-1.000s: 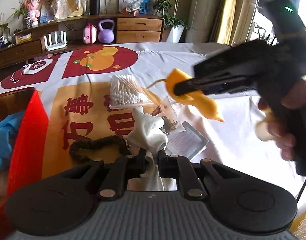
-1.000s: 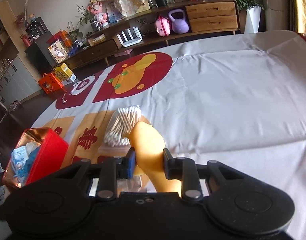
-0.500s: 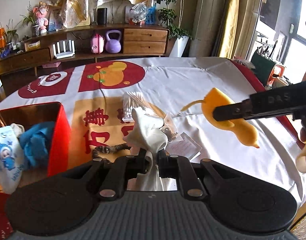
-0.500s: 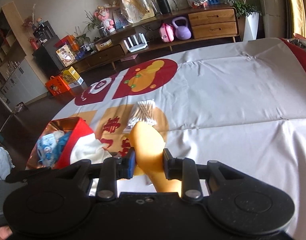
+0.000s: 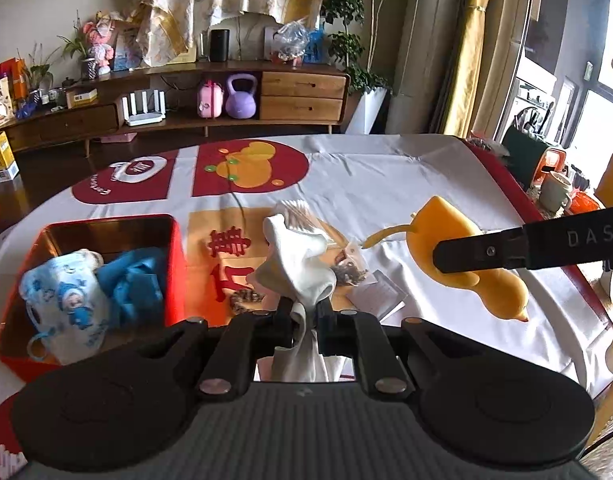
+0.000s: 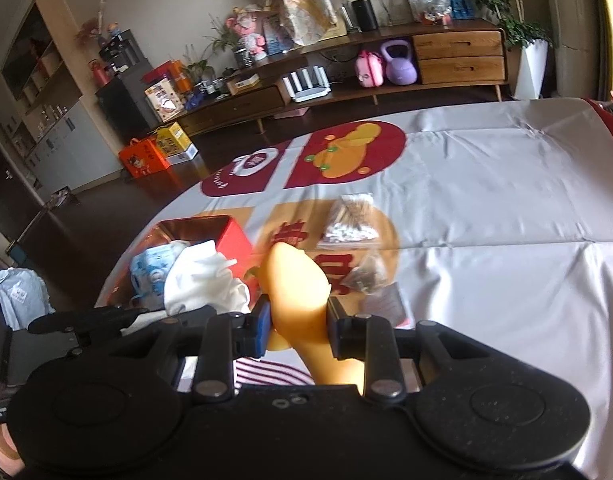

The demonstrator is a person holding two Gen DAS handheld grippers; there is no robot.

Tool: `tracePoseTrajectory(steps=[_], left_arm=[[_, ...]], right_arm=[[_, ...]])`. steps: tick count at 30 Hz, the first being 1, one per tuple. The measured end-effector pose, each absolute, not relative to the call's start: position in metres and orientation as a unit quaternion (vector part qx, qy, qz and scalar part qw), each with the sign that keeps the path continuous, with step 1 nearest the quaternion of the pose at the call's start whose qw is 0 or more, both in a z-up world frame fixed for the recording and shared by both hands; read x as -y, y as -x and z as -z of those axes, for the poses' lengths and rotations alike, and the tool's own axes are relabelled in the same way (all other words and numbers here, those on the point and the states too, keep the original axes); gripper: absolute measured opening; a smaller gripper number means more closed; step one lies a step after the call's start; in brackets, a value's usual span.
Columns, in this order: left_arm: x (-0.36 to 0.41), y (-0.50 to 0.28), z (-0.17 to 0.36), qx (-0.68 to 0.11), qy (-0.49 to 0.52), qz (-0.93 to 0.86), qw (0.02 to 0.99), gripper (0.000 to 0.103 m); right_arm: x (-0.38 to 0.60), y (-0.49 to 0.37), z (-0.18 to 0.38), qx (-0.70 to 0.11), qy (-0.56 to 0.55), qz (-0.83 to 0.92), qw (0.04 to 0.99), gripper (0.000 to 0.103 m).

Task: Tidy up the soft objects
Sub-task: 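Carry the tissue and rubber duck with both grippers over the tin box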

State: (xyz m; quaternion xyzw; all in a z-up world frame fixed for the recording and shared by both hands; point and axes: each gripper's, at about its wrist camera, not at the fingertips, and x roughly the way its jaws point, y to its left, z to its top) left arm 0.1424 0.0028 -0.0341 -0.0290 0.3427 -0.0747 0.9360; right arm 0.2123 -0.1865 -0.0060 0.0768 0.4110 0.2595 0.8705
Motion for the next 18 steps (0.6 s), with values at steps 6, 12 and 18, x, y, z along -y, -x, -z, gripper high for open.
tracePoseTrajectory(steps=[6, 12, 18], left_arm=[[-0.024, -0.13, 0.026, -0.34, 0.035, 0.063, 0.938, 0.011], [-0.052, -0.121, 0.019, -0.337, 0.054, 0.043, 0.939, 0.011], [-0.08, -0.117, 0.012, -0.333, 0.053, 0.021, 0.941, 0.011]], right_arm=[[0.162, -0.2, -0.002, -0.408, -0.062, -0.281, 0.867, 0.028], [0.132, -0.193, -0.01, -0.397, -0.048, -0.302, 0.866, 0.028], [0.101, -0.191, -0.011, -0.394, -0.042, -0.319, 0.861, 0.028]])
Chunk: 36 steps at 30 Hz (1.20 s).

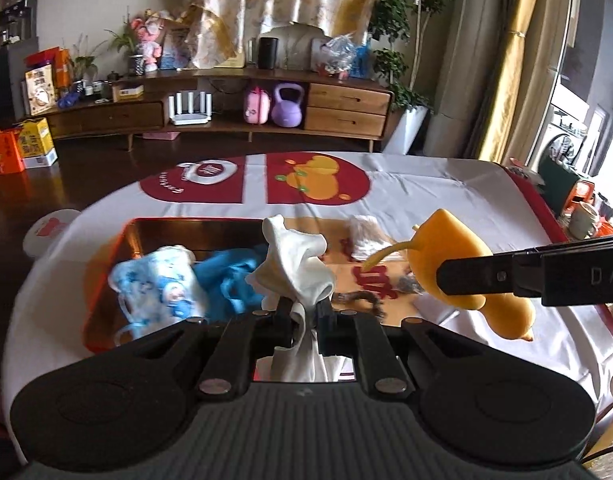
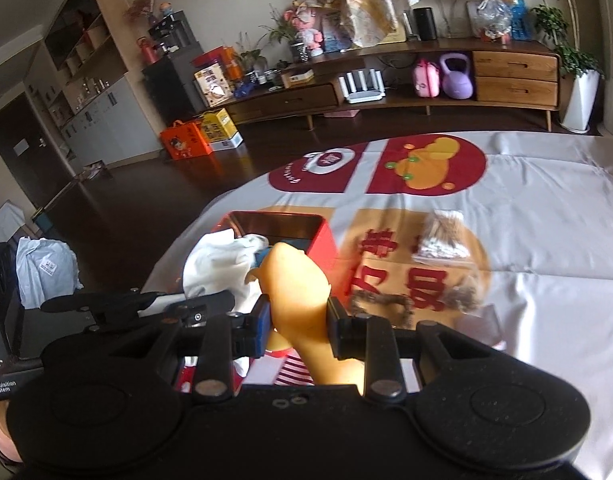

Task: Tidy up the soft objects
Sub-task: 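Carry the tissue and rubber duck with both grippers over the tin box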

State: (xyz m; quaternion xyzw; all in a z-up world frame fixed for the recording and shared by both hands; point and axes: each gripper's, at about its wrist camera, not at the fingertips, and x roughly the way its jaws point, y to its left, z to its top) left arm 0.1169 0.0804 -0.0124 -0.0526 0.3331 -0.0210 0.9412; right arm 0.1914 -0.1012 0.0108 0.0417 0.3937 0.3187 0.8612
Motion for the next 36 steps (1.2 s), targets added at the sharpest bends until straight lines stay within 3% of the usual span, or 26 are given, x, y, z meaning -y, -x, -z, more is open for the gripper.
tracePoseTrajectory(steps=[20, 36], left_arm=[[-0.169, -0.137, 0.003, -0.329, 0.048, -0.035, 0.943, 0.011], [-0.216, -0.197, 0.033, -0.362, 0.05, -0.042, 0.93, 0.011]], right_arm=[[0.009, -0.221, -0.01, -0.392, -0.032, -0.349, 0.851, 0.028], [-0.054, -0.235, 0.045, -0.411, 0.048, -0.37, 0.832, 0.028]])
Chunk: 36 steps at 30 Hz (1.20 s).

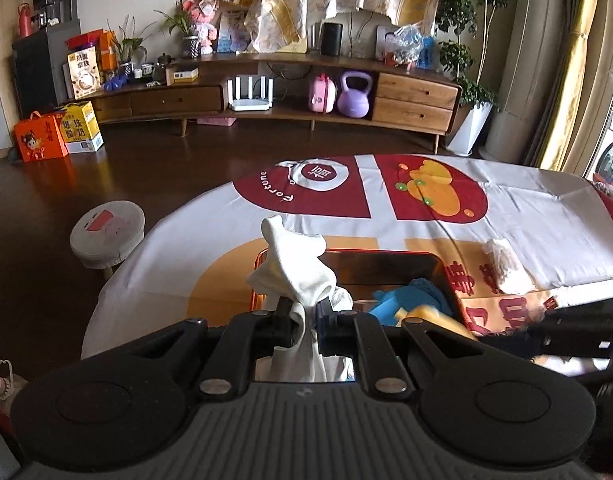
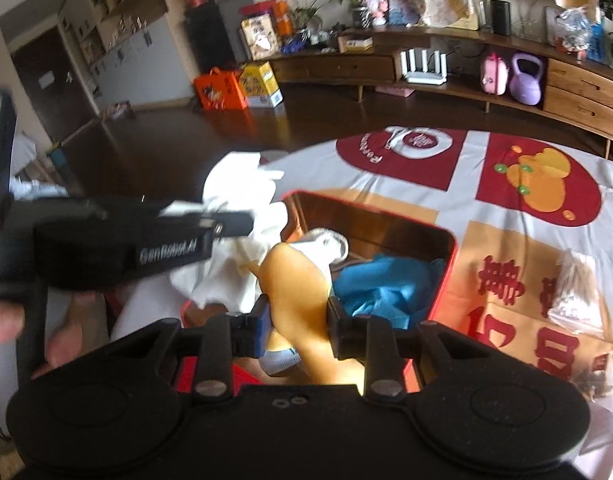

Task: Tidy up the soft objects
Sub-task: 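Carry the tissue and rubber duck with both grippers over the tin box, then open both grippers to drop the tissue and duck into the tin, withdraw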

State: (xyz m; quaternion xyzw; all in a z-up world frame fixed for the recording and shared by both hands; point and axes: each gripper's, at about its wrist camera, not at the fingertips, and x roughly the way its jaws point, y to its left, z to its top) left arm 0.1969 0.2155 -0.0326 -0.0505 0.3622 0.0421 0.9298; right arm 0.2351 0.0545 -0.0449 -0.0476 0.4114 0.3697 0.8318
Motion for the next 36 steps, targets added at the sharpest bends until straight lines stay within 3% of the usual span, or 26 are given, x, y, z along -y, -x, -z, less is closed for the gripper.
tracePoseTrajectory(steps=[20, 36], left_arm=[[-0.211, -0.234, 0.08, -0.409, 0.065, -0.017, 0.91, 0.011], [-0.206, -0.224, 0.066, -0.412, 0.049, -0.031, 0.909, 0.012]], right_arm=[[-0.072, -0.244, 0.088, -0.445, 0.083, -0.365, 0.814, 0.03], [-0.056, -0.234, 0.062, -0.419, 0.066, -0.38, 0.822, 0.042]])
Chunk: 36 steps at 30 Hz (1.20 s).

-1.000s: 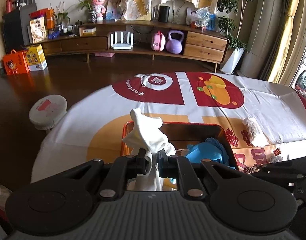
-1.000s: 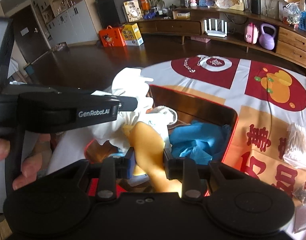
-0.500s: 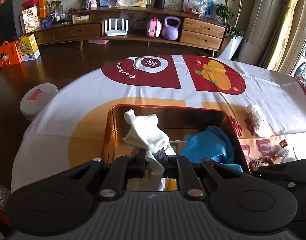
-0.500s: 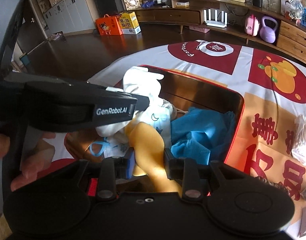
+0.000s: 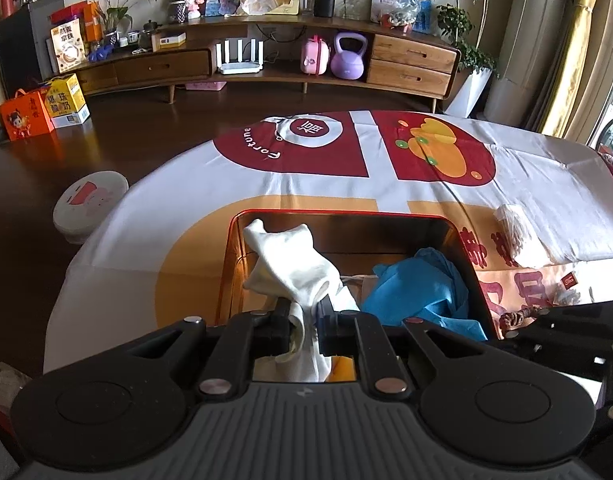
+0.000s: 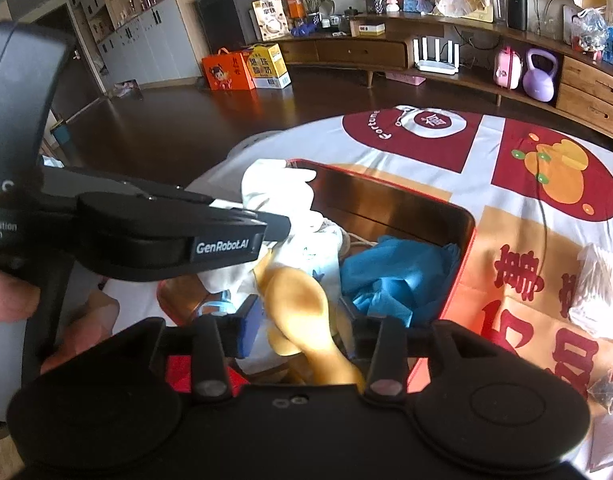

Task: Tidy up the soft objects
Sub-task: 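Open both grippers to drop the tissue and duck into the tin, withdraw, then move the left gripper to the brown beaded bracelet and grasp it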

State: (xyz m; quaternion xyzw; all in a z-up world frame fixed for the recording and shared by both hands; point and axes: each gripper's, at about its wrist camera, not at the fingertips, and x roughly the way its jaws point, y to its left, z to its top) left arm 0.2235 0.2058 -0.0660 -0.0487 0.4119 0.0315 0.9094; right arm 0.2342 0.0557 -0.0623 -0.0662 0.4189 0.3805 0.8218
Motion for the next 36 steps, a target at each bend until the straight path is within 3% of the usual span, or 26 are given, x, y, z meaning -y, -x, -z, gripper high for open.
tracePoseTrajectory(steps=[14, 26, 36], left_arm=[[-0.195, -0.201, 0.044, -0.401, 0.042, -0.041, 0.914, 0.016], [-0.177, -0.166, 0.018, -0.37, 0.042, -0.036, 0.928, 0.016], [-0.147, -0.137, 0.0, -0.342, 0.067, -0.011, 0.937, 0.016]], right_arm=[[-0.028, -0.218, 0.034, -0.399, 0.056, -0.384, 0.831, 0.05], [0.01, -0.194, 0.005, -0.369, 0.041, -0.391, 0.842, 0.064], [0.06, -0.174, -0.013, -0.345, 0.028, -0.381, 0.857, 0.065]])
